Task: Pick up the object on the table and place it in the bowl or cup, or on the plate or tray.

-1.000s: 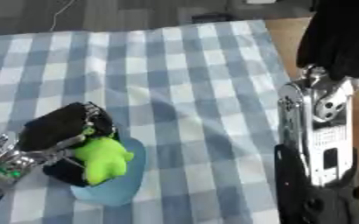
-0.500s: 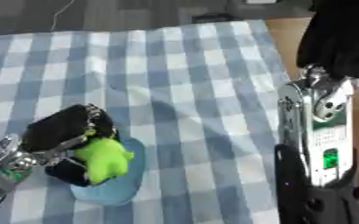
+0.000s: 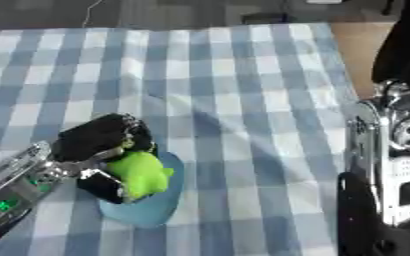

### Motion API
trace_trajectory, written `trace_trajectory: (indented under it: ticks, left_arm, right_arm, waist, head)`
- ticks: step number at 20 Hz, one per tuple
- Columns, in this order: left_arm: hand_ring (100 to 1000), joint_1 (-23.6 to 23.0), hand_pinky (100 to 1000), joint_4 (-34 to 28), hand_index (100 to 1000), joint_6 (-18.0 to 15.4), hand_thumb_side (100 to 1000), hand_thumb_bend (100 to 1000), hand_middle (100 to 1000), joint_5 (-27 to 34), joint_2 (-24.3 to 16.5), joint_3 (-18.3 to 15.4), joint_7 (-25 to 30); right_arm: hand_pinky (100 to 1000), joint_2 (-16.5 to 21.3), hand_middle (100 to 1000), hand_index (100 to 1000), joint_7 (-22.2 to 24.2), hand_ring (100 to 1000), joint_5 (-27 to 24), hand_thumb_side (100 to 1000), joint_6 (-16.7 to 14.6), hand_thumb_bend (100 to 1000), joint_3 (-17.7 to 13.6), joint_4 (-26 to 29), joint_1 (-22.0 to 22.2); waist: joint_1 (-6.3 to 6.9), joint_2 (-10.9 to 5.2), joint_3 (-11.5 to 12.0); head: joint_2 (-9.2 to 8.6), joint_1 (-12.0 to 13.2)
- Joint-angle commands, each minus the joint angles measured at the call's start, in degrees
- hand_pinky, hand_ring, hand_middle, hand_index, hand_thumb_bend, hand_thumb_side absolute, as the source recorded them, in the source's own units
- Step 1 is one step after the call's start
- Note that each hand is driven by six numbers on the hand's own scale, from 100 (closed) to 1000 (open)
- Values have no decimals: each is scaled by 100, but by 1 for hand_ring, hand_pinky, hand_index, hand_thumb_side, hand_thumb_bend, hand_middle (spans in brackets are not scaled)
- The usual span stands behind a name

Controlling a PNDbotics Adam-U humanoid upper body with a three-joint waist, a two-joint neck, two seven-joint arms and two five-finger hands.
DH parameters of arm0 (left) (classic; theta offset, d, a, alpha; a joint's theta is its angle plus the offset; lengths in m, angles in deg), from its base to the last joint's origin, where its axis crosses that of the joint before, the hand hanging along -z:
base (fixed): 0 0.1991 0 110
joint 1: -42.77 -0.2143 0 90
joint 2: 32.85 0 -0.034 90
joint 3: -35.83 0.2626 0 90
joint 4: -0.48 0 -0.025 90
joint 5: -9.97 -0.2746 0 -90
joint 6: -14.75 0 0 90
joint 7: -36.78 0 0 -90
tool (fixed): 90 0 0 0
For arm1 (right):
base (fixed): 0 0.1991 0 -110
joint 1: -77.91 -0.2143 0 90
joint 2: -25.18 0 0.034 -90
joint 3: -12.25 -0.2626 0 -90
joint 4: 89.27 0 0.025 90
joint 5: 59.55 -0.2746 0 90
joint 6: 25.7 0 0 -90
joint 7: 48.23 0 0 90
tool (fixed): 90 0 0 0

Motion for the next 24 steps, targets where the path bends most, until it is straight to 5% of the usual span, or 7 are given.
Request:
trace_trajectory:
  ticks: [1, 6, 19, 24]
  left_arm:
    - [327, 15, 146, -24, 490, 32, 993, 100, 323, -236, -46, -76, 134]
    - [532, 13, 373, 10, 607, 64, 1000, 182, 516, -513, -45, -57, 398]
    - [612, 16, 500, -70, 649, 151, 1000, 288, 614, -699, -61, -77, 736]
    - [762, 23, 736, -72, 691, 184, 1000, 343, 750, -750, -59, -90, 804]
  right_arm:
    - [339, 17, 825, 1000, 8, 413, -19, 825, 5, 100, -7, 75, -108]
    - [339, 28, 825, 1000, 26, 413, -32, 824, 19, 100, 0, 75, -107]
    - [339, 27, 825, 1000, 43, 413, -47, 824, 13, 100, 2, 75, -111]
    - [339, 29, 825, 1000, 48, 413, -51, 825, 16, 100, 4, 75, -112]
  waist:
    - [-3, -65, 12]
    - [-9, -67, 15]
    - [0, -71, 5]
    - [-2, -71, 7]
  head:
    - [1, 61]
    - [1, 21]
    - [1, 12]
    - [1, 19]
